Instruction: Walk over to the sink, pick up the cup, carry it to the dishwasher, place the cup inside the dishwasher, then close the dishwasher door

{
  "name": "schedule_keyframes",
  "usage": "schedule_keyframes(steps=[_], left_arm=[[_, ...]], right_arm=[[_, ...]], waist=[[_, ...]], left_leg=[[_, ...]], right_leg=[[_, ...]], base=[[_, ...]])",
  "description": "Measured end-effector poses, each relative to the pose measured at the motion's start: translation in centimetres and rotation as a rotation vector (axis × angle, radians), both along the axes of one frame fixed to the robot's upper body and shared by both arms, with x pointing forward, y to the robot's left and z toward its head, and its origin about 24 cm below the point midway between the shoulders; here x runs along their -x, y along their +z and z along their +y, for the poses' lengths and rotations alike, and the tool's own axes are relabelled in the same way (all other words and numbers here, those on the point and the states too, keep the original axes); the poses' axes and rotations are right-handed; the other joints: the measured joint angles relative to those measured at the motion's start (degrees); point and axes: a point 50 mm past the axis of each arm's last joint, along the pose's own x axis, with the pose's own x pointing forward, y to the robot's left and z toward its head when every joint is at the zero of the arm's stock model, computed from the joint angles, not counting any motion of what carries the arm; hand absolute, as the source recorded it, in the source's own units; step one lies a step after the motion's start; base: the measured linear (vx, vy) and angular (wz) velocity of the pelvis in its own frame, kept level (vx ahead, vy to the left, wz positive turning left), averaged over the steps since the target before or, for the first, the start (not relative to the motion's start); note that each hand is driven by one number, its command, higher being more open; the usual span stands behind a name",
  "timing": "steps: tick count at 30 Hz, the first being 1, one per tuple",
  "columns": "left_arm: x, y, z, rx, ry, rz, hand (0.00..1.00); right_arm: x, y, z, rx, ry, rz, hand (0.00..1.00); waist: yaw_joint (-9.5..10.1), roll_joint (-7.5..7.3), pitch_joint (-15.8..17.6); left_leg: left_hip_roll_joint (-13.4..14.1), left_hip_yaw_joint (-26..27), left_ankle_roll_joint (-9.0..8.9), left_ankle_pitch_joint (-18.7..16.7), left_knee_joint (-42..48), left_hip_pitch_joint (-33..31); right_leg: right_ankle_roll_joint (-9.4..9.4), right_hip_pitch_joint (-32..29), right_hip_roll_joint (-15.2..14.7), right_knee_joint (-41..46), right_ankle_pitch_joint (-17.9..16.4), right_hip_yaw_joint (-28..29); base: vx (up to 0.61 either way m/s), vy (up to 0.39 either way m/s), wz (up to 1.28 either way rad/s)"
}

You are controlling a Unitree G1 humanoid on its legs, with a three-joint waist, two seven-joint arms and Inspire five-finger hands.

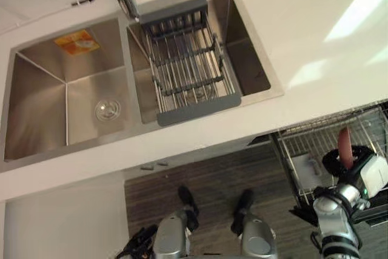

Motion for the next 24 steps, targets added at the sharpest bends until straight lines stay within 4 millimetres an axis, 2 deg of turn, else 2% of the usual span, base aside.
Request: schedule_keyframes(steps=[2,5,6,9,14,16,20,23,24], left_arm=[[-1.1,0.4,-0.1,0.014,0.002,-0.032,1.00],[-2.5,0.7,-0.7,0.029,-0.031,-0.051,1.00],[-2.9,0.7,-0.9,0.036,-0.035,-0.054,1.00],[-3.8,0.8,-1.1,0.056,-0.026,-0.054,1.00],[-3.8,0.6,-1.3,0.078,0.001,-0.043,1.00],[-4.1,0.6,-1.5,0.082,-0.001,-0.048,1.00],[-5.0,1.0,-2.1,0.093,-0.009,-0.086,1.00],[-5.1,1.0,-2.3,0.088,-0.025,-0.089,1.00],[-5.1,1.0,-2.3,0.086,-0.030,-0.089,1.00]], right_arm=[[-2.1,2.6,-1.0,0.064,0.004,-0.012,0.00],[-3.8,5.0,-2.2,0.124,0.005,-0.001,0.00],[-4.0,5.3,-2.5,0.131,0.000,0.016,1.00],[-4.5,4.8,-3.1,0.105,-0.028,0.095,1.00],[-3.5,1.9,-4.0,-0.104,-0.132,0.205,1.00],[-2.9,0.9,-3.9,-0.143,-0.152,0.227,1.00],[-2.6,0.3,-4.0,-0.214,-0.152,0.218,1.00],[-2.4,-0.6,-3.0,-0.298,-0.108,0.131,1.00],[-2.3,-0.7,-2.4,-0.346,-0.078,0.048,1.00]], waist=[[0.13,-0.27,0.64],[0.65,0.35,1.10],[0.80,0.76,1.32],[1.45,1.95,2.00],[1.66,3.32,2.82],[1.46,3.40,2.99],[1.45,3.19,3.13],[1.44,2.91,3.32],[1.31,2.61,3.42]], left_leg=[[-0.66,-2.30,0.01,0.01,-0.01,-1.53],[-1.07,-4.26,-0.07,0.05,0.08,-3.06],[-1.09,-4.61,-0.10,0.07,0.19,-3.57],[-1.00,-6.36,-0.52,0.35,0.25,-5.17],[-1.19,-7.18,-1.03,0.72,-0.43,-6.08],[-1.19,-7.29,-1.24,0.94,-0.51,-5.95],[-1.18,-7.76,-1.77,1.94,-0.84,-4.92],[-0.93,-8.08,-2.08,2.41,-1.85,-2.73],[-0.84,-8.07,-2.08,2.41,-1.88,-2.23]], right_leg=[[-0.06,-2.41,-0.36,0.35,0.47,1.35],[-0.21,-4.33,-0.51,0.28,0.97,2.35],[-0.21,-4.74,-0.50,0.26,1.03,2.30],[-0.38,-6.09,-0.26,0.29,1.11,2.21],[-0.48,-7.13,-0.31,0.51,1.05,2.02],[-0.65,-7.12,-0.47,1.09,0.93,1.88],[-0.96,-6.36,-0.52,1.42,0.65,1.80],[-1.04,-4.85,-0.22,1.70,-0.53,1.82],[-0.98,-4.61,-0.26,2.20,-0.77,1.93]], base=[[0.01,0.043,-0.21],[0.04,0.019,-0.14],[0.00,0.000,0.00],[0.01,0.003,0.03],[0.02,0.012,0.01],[0.01,0.010,0.02],[-0.02,0.005,0.00],[-0.05,0.009,-0.04],[-0.04,0.016,-0.05]])
